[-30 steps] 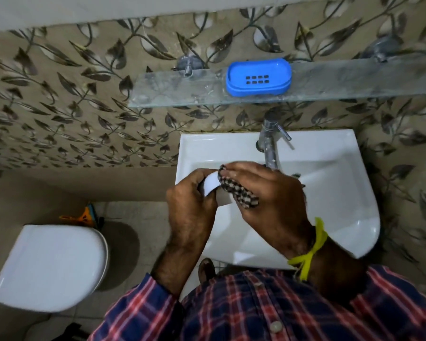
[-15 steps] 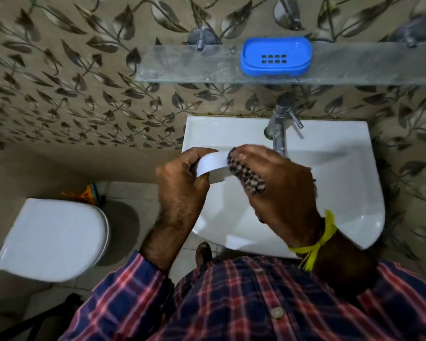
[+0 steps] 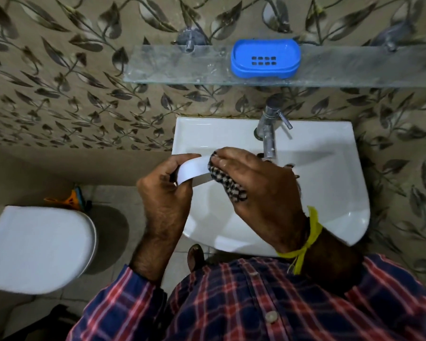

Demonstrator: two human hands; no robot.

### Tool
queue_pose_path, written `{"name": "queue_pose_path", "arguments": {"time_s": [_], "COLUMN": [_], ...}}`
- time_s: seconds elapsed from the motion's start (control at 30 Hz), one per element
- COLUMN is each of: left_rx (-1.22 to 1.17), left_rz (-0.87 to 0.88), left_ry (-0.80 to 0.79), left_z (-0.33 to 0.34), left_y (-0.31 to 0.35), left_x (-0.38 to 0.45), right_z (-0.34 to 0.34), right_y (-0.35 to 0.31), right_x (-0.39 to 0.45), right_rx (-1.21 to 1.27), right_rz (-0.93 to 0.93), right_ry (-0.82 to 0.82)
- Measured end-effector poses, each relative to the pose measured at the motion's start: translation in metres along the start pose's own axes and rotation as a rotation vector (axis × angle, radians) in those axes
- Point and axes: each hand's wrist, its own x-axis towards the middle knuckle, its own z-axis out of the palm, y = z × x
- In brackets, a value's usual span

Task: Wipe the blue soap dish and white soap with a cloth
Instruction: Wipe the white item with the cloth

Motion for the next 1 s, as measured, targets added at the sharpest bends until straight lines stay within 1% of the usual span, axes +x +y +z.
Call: {"name": "queue_pose_path", "arguments": {"time_s": [0.07, 0.17, 0.2, 0.23, 0.27, 0.37, 0.4, 0.43, 0.5, 0.57, 0.63, 0.7, 0.77, 0.83, 0.93, 1.0], "left_rx": [-0.039, -0.158, -0.163, -0.123, -0.041, 0.33, 0.425, 0.461, 0.408, 0.348, 0.352, 0.341, 0.308, 0.301, 0.341, 0.331], "left_rz": [-0.009, -0.145, -0.187, -0.201, -0.18, -0.04, -0.029, -0.04, -0.061, -0.038, -0.002, -0.014, -0.037, -0.009, 0.04, 0.023], "left_ry": [-0.001, -0.048, -0.073, -0.106, -0.147, -0.265, -0.283, -0.295, -0.286, -0.267, -0.29, -0.313, -0.298, -0.27, -0.263, -0.259], "left_z": [0.001, 0.013, 0.015, 0.016, 0.015, 0.016, 0.018, 0.019, 0.019, 0.015, 0.015, 0.019, 0.02, 0.016, 0.017, 0.02], "left_y": [0.0, 0.007, 0.009, 0.011, 0.014, 0.025, 0.03, 0.034, 0.036, 0.034, 0.034, 0.032, 0.03, 0.028, 0.029, 0.028], "left_x": [0.0, -0.001, -0.001, 0.0, 0.002, 0.011, 0.013, 0.015, 0.018, 0.016, 0.012, 0.011, 0.015, 0.017, 0.011, 0.007], "right_z": [-0.002, 0.004, 0.007, 0.009, 0.01, 0.012, 0.014, 0.015, 0.014, 0.009, 0.003, 0.002, 0.004, 0.003, -0.001, 0.002], "right_y": [0.004, 0.006, 0.006, 0.007, 0.009, 0.014, 0.013, 0.012, 0.011, 0.014, 0.017, 0.016, 0.01, 0.01, 0.014, 0.013], "right_x": [0.0, 0.011, 0.013, 0.013, 0.011, 0.006, 0.005, 0.002, -0.004, -0.011, -0.009, -0.003, -0.003, -0.012, -0.013, -0.007], "right_rx": [-0.01, -0.049, -0.057, -0.066, -0.076, -0.071, -0.064, -0.056, -0.05, -0.067, -0.059, -0.031, -0.03, -0.05, -0.031, -0.017], "right_rz": [0.006, 0.018, 0.0, -0.023, -0.04, -0.035, -0.03, -0.034, -0.074, -0.1, -0.054, -0.012, -0.044, -0.079, 0.019, 0.049], "right_ry": [0.069, 0.156, 0.172, 0.184, 0.192, 0.194, 0.185, 0.165, 0.106, 0.052, 0.068, 0.087, 0.056, 0.017, 0.061, 0.082]}}
